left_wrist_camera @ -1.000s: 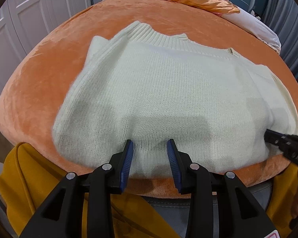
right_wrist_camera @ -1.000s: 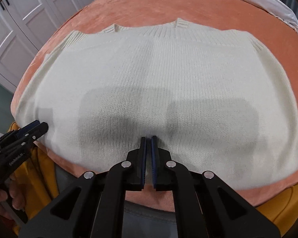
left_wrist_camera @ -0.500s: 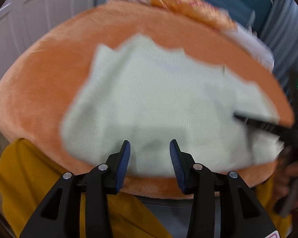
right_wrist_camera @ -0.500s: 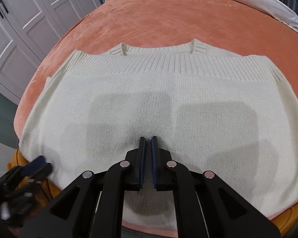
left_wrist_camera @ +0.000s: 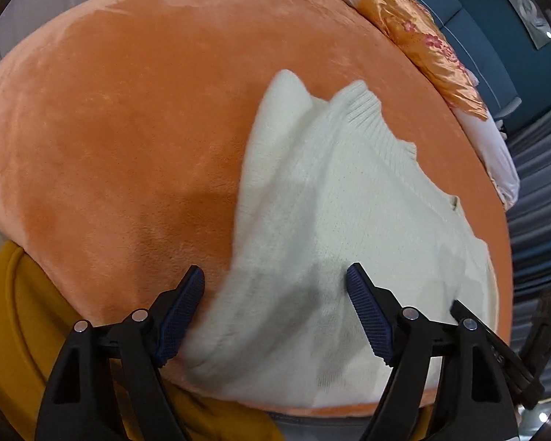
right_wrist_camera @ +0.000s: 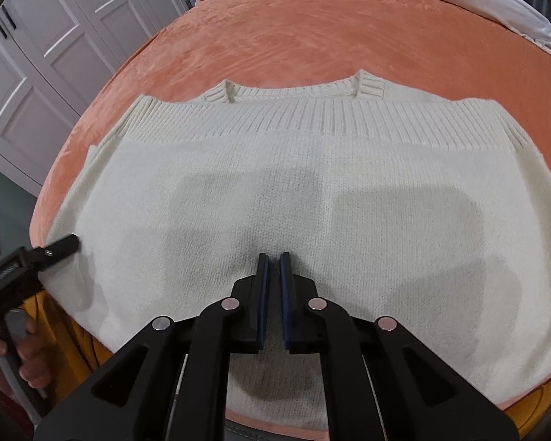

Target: Fold small clothes

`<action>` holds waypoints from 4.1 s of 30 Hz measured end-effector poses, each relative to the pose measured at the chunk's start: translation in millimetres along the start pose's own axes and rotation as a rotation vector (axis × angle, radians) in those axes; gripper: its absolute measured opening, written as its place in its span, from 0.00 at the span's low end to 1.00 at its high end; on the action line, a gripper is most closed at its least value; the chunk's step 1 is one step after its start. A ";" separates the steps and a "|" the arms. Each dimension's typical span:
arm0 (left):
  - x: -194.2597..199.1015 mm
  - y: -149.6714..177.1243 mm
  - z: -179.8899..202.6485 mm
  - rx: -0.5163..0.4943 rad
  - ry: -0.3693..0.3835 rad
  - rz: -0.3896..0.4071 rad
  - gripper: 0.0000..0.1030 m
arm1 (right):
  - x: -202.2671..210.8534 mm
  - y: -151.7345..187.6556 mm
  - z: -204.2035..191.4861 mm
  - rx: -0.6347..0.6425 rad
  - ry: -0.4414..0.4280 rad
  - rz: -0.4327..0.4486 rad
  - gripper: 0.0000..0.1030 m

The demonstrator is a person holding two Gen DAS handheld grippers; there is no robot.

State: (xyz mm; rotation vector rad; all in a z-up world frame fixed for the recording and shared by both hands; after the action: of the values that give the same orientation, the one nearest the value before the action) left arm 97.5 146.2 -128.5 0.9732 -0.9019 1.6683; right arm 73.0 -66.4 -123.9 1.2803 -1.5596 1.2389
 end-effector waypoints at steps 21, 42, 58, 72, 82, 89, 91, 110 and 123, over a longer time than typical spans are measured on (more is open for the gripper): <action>52.8 39.8 304.2 -0.574 0.093 0.139 0.11 | 74.6 64.9 85.7 -0.185 -0.225 0.134 0.25; -19.0 117.1 317.5 -0.699 0.035 0.037 0.64 | 126.0 65.6 177.6 -0.328 -0.284 0.240 0.70; -39.9 107.4 187.8 -0.552 -0.214 -0.044 0.68 | 52.3 -10.8 95.2 -0.197 -0.386 -0.013 0.21; -71.6 102.4 206.0 -0.591 -0.238 -0.055 0.65 | 83.8 44.5 226.8 -0.360 -0.210 0.139 0.12; -38.1 115.8 208.8 -0.626 -0.239 -0.037 0.62 | 118.2 57.6 220.9 -0.333 -0.239 0.206 0.36; 15.5 107.1 229.1 -0.579 -0.099 0.076 0.62 | 112.0 54.5 206.2 -0.289 -0.262 0.179 0.47; 9.6 97.7 234.4 -0.558 -0.105 0.073 0.62 | 103.7 51.5 197.1 -0.267 -0.279 0.153 0.47; -48.1 99.1 231.5 -0.573 -0.222 -0.018 0.65 | 130.9 64.0 222.0 -0.325 -0.232 0.191 0.25; -47.7 101.3 234.0 -0.574 -0.255 -0.006 0.65 | 111.7 -0.4 205.5 -0.232 -0.101 0.191 0.10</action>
State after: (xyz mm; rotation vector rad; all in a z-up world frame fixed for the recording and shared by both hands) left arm 54.8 -106.6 -88.8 0.7894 -1.4455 1.1839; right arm 54.6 -292.9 -68.6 1.0784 -1.8746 1.0831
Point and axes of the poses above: each gripper's, at about its wrist camera, not at the fingertips, and x roughly against the way its jaws point, z to its right, y to its underside, the point moved 7 cm from there along -x, roughly the way its jaws point, and after that the axes turned 13 degrees about -z, right-handed, at the moved point
